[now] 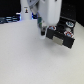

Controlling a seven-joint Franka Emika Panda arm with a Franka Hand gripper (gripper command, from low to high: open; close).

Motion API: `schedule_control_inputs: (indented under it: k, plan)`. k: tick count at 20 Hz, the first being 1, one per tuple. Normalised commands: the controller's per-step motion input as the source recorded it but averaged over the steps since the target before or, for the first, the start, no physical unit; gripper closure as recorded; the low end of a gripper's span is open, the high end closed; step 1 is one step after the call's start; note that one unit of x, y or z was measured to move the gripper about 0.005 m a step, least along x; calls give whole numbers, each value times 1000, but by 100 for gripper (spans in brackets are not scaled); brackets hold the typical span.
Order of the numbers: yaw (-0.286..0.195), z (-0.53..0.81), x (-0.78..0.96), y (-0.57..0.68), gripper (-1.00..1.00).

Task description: Open the kcup holder, insert the kcup into the holder, and close the kcup holder

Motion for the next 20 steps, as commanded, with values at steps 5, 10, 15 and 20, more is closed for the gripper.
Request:
schedule_control_inputs:
  k: [5, 10, 15, 20]
  plan:
    - [17, 440, 8, 639, 100]
    - [17, 330, 44, 654, 100]
    - [36, 154, 65, 624, 100]
    - [53, 17, 23, 603, 100]
